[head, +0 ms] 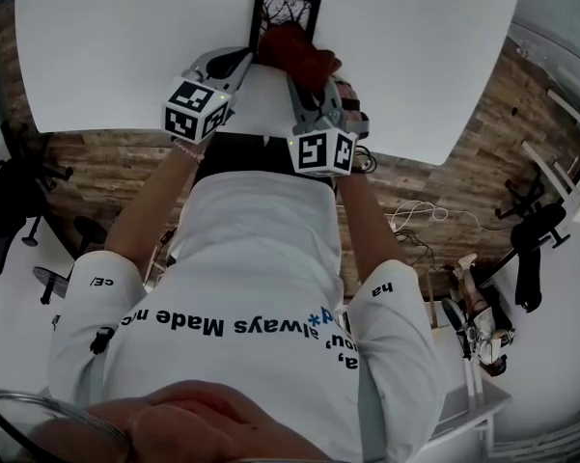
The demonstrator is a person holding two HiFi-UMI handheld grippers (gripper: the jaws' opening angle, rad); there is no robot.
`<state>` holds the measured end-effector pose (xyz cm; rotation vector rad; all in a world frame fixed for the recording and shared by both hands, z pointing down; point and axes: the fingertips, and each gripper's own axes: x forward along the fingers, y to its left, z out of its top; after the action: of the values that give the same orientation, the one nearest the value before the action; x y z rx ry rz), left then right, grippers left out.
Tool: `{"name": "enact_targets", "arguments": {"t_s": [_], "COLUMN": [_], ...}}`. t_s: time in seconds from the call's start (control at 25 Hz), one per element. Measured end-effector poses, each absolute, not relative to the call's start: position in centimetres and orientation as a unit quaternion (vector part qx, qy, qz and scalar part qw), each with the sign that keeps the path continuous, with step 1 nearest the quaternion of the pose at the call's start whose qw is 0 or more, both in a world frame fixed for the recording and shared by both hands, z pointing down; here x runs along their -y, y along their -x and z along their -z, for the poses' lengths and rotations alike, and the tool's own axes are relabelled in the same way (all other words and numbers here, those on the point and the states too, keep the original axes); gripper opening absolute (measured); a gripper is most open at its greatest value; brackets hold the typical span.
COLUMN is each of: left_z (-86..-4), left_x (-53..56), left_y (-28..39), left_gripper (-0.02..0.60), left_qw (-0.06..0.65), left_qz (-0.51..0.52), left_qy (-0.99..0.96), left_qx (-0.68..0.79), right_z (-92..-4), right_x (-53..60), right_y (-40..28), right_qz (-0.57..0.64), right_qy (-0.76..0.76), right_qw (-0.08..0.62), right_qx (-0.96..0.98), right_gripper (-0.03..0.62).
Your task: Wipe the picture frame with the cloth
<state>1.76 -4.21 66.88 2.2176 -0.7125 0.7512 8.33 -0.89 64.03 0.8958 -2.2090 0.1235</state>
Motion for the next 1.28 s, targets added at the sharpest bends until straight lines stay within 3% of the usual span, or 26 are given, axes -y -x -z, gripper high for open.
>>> {"name": "enact_targets", "arguments": {"t_s": [0.2,0.72,1.28], "left_z": [-64.6,-42.4,-24.3], "left_x": [4.9,6.6,3.8], "left_y": [-2.1,-3.0,-3.5], "left_gripper": [0.002,0.002,0.002], "left_qw": [0.339,0.175,0.079], "left_qz": [-0.252,-0.104,-0.017], "left_qy": [-0.866,-0.930,-0.950], "left_qx": [0.267,0.305,0.303], "right_z": [-60.4,-39.4,-22.4], "right_x": [2.7,5.9,2.3], "right_y": [-9.0,-9.9,-8.6], "right_qz": [-0.057,-0.053,-0.022], "right_qy": [-0.387,-0.467,-0.468], "right_qw": [0.330,0.195,0.102], "right_qx": [0.859,0.861,0.878], "right_gripper": [0.031,0.031,0.031]}}
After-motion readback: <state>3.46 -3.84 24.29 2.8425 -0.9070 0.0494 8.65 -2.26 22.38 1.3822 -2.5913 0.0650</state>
